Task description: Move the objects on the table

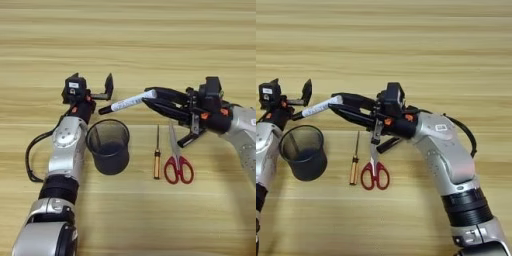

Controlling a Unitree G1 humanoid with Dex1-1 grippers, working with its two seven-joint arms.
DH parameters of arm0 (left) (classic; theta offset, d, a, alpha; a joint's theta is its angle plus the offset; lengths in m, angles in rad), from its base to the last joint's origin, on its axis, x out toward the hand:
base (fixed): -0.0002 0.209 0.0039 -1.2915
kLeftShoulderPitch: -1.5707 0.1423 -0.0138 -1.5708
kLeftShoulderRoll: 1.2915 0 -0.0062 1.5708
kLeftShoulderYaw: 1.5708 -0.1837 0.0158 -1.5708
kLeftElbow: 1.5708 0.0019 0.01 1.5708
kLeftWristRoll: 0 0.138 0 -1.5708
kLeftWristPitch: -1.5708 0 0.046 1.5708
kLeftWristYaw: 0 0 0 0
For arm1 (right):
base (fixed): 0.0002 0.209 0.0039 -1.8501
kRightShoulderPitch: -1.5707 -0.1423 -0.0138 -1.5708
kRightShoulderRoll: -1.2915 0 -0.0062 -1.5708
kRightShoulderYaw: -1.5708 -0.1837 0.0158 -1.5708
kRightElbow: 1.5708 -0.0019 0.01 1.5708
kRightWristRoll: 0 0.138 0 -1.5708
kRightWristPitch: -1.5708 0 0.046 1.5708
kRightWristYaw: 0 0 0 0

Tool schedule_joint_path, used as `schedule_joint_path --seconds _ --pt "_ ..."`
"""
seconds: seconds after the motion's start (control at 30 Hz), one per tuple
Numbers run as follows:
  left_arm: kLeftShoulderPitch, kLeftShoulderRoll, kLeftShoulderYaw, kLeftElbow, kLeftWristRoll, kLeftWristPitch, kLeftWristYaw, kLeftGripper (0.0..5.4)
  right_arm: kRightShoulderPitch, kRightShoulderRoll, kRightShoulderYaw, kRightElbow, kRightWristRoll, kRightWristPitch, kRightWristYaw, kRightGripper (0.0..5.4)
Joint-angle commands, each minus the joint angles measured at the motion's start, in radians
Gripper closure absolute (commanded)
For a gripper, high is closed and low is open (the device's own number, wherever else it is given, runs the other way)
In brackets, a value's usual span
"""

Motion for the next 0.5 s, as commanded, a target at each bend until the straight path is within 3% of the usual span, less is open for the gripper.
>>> schedule_joint_path --seconds 0.03,0.5 --pt "-0.02 0.005 -0.006 0.009 0.009 -0.007 0.0 0.0 -0.021 -0.018 -0.044 -0.027 0.04 0.02 -0.005 4.65" --pt "-0.02 0.007 -0.004 0.013 0.008 -0.015 -0.002 0.0 -0.024 -0.033 -0.131 -0.021 0.103 0.042 -0.015 4.65"
